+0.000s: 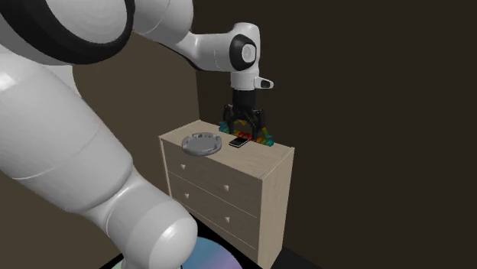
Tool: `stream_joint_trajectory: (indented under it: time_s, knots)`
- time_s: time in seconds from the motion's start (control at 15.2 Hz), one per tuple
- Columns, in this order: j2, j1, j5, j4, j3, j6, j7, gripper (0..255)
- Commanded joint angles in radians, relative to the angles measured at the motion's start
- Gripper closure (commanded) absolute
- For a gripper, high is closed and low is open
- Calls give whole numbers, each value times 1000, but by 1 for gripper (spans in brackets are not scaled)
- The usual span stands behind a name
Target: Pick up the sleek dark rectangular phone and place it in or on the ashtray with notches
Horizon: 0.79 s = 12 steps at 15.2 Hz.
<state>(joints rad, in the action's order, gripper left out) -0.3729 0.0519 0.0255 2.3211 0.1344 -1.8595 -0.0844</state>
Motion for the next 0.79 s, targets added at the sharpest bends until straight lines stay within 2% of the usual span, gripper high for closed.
stream_joint_trajectory:
  time_s: [0.0, 0.73]
  knots:
    - [75, 8, 5, -45, 14, -37, -9, 0]
    - [464, 53, -11, -317, 74, -186, -55, 0]
